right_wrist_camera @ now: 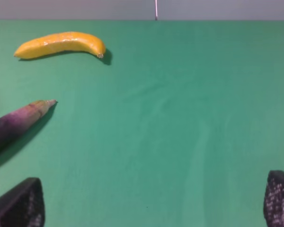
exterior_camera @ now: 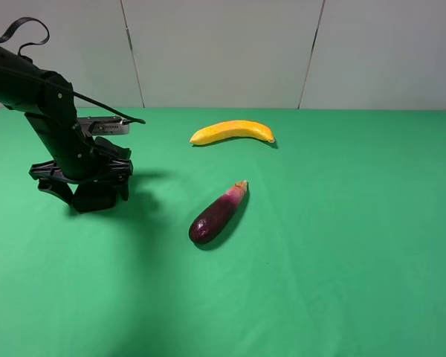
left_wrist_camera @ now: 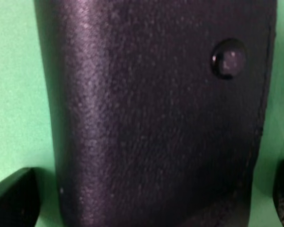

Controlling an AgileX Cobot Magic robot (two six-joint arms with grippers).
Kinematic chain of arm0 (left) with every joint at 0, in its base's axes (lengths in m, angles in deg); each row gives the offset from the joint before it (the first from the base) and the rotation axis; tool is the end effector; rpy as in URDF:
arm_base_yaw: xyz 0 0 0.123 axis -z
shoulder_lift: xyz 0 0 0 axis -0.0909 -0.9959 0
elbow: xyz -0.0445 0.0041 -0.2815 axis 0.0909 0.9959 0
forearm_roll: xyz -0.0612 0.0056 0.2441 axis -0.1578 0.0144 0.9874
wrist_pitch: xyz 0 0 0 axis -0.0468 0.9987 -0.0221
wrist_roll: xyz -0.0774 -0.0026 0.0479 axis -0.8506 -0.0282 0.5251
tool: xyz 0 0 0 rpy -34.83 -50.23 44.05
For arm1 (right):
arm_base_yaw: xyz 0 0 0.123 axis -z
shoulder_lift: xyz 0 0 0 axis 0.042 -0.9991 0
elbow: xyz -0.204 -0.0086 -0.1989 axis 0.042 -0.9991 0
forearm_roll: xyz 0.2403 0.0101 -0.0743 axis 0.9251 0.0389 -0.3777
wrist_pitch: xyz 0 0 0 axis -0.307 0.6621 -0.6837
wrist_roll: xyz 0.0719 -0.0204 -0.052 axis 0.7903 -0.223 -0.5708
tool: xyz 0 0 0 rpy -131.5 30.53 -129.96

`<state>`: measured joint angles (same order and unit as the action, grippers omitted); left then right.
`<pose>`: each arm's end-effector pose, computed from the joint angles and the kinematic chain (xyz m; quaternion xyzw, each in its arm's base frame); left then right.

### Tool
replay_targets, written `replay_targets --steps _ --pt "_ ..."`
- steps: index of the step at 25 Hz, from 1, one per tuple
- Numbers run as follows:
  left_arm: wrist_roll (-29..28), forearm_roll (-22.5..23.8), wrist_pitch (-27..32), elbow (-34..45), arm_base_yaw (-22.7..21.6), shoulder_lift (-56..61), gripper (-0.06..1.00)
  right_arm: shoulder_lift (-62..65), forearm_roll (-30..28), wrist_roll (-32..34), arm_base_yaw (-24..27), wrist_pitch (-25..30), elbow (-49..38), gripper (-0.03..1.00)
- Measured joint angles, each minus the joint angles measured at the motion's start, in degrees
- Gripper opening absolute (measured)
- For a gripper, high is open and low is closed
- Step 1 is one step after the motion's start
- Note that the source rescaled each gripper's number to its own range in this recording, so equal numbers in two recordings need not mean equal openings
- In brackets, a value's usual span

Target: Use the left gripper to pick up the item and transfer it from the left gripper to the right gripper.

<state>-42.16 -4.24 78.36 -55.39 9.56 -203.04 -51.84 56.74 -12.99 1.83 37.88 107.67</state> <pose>0.3424 -0.0873 0.1023 -0.0032 0.9940 -0.0124 0.1088 -0.0039 0.0122 0.2808 -0.0669 0.8358 0.0427 0.5432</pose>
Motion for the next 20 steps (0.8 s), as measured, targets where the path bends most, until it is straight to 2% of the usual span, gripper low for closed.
replay_targets --steps 2,4,10,11,20 --pt "0.0 0.2 0.1 0.0 0.0 -0.1 0.87 0.0 0.0 0.0 0.0 0.0 0.0 1.00" --pt "0.0 0.6 0.1 0.0 0.0 -0.1 0.72 0.0 0.0 0.0 0.0 0.0 0.0 1.00" --pt "0.0 0.6 -0.1 0.0 0.0 -0.1 0.18 0.0 0.0 0.0 0.0 0.0 0.0 1.00" --pt "0.0 0.6 -0.1 0.0 0.0 -0.1 0.12 0.0 0.0 0.0 0.0 0.0 0.0 1.00" --pt "0.1 0.6 -0.1 0.0 0.0 -0.1 0.09 0.0 0.0 0.0 0.0 0.0 0.0 1.00"
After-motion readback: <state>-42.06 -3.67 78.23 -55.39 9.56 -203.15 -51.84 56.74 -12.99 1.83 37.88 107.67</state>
